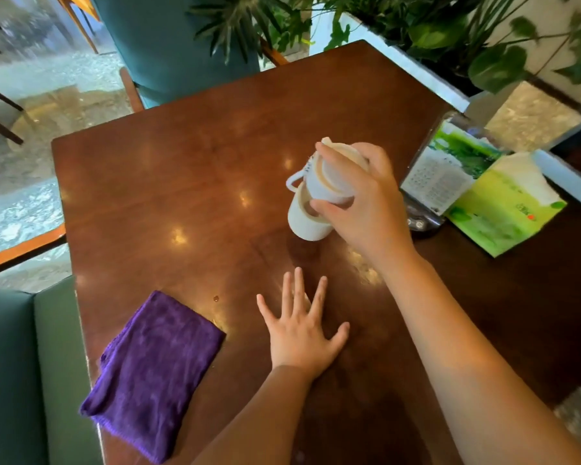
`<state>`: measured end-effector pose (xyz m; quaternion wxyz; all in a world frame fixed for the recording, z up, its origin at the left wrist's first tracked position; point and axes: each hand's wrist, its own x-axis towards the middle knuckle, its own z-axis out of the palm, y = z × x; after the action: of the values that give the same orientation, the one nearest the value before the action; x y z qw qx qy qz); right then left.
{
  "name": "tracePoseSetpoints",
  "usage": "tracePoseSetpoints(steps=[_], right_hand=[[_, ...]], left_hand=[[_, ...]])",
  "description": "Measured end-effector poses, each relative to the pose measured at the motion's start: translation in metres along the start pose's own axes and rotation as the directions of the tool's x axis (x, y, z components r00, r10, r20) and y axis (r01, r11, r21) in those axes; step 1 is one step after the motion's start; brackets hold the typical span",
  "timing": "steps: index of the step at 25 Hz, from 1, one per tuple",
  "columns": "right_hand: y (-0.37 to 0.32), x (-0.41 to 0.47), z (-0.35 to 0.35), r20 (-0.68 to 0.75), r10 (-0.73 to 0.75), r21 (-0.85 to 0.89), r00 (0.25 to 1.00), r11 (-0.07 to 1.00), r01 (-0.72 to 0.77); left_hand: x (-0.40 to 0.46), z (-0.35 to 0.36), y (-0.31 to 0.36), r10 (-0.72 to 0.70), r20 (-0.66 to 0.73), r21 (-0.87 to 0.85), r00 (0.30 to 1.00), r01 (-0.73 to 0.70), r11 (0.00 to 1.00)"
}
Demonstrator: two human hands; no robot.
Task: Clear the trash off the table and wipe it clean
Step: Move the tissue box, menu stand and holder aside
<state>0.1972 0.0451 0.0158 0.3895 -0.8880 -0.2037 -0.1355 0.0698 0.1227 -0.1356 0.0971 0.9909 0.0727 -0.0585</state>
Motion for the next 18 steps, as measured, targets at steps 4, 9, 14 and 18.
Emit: tracePoseSetpoints(steps=[4,9,14,18], right_hand=[[0.018,-0.049,-0.046,-0.095,0.002,-0.144,0.995,0.989,-0.016],[0.055,-0.097,-0.092,-0.240,0.156,-0.216,0.958,0.954,-0.209],[0.100,-0.109,-0.116,-0.344,0.351,-0.157,0.871,0.893,-0.422],[0.123,-0.092,-0.125,-0.385,0.371,-0.147,0.845,0.879,-0.453]], left_hand=[[0.000,0.001,0.000,-0.007,-0.001,0.031,1.000,0.007,1.000],[-0.001,0.001,0.003,-0.008,-0.033,0.012,0.999,0.008,1.000],[-0.001,0.001,0.003,-0.013,-0.039,0.023,0.999,0.014,1.000],[-0.001,0.002,0.003,-0.018,-0.047,0.026,0.999,0.020,0.999]])
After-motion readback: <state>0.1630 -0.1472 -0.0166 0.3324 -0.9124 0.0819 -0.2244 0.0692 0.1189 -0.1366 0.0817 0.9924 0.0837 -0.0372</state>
